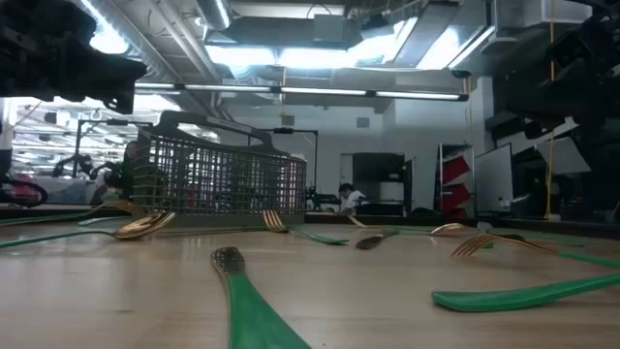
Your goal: Sort silverware
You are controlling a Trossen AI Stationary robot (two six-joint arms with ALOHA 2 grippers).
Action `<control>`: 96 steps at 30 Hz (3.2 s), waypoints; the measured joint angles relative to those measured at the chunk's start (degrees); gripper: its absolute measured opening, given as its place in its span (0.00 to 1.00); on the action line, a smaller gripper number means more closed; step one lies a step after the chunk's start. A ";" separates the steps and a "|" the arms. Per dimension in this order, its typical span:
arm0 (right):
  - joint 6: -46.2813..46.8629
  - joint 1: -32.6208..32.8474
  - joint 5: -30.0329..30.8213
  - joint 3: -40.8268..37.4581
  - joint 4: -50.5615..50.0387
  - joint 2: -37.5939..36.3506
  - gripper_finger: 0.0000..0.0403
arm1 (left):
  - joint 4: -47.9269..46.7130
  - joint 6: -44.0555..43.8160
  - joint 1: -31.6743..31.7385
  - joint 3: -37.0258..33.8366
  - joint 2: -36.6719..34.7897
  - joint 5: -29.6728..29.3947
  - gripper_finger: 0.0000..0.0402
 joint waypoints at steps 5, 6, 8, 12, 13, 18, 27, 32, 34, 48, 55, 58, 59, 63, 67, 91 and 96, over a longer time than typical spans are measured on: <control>0.00 0.00 0.00 0.00 -0.02 0.00 0.08 | 0.00 0.00 0.00 0.00 0.00 0.00 0.00; -0.01 0.00 0.00 0.00 -0.01 0.00 0.08 | 0.00 0.02 0.00 0.00 0.00 0.00 0.00; 0.00 0.00 0.00 0.00 0.00 0.00 0.08 | 0.00 0.00 0.00 0.00 0.00 0.00 0.00; 0.00 0.00 0.00 0.00 -0.02 0.00 0.08 | 0.00 0.00 0.01 0.00 0.00 0.01 0.00; 0.00 0.00 0.00 0.00 -0.02 0.00 0.08 | 0.00 0.00 0.01 0.00 0.00 0.01 0.00; 0.00 0.00 0.00 0.00 -0.02 0.00 0.08 | 0.00 0.00 0.00 0.00 0.00 0.00 0.00; -0.09 0.00 0.83 0.00 -0.03 0.00 0.08 | -0.21 -0.20 0.04 -0.02 0.02 -2.30 0.00; -0.11 0.02 3.90 0.00 -0.10 0.00 0.08 | -0.24 -2.82 0.07 -0.02 0.02 -2.71 0.00; -0.13 0.02 3.88 0.00 -0.09 0.02 0.08 | -0.25 -2.10 0.07 -0.02 0.00 -3.36 0.00; 2.35 0.02 3.30 -0.08 0.52 0.02 0.08 | 12.44 -40.71 0.07 -0.04 0.00 -6.30 0.00; 3.58 0.02 4.46 -0.28 6.12 0.02 0.08 | 13.05 -48.44 0.07 -0.04 0.00 -11.44 0.00; 3.61 0.02 4.47 -0.28 10.33 0.02 0.08 | 13.11 -53.80 0.07 -0.04 0.00 -13.67 0.00; 3.61 0.02 4.48 -0.28 11.71 0.02 0.08 | 13.24 -55.13 0.07 -0.04 0.00 -14.00 0.00; 3.65 0.02 4.58 -0.24 17.51 0.02 0.08 | 15.02 -57.68 0.07 0.01 0.01 -14.09 0.00; 5.36 0.02 8.41 -0.17 22.03 0.02 0.08 | 14.67 -54.28 0.07 2.89 0.04 -14.10 0.00; 8.02 0.02 18.53 -0.07 24.04 0.02 0.08 | -77.57 -47.60 0.07 56.49 34.38 -30.71 0.00; 8.02 0.02 18.53 -0.04 24.04 0.02 0.08 | -82.17 -47.88 0.07 56.72 40.07 -30.73 0.00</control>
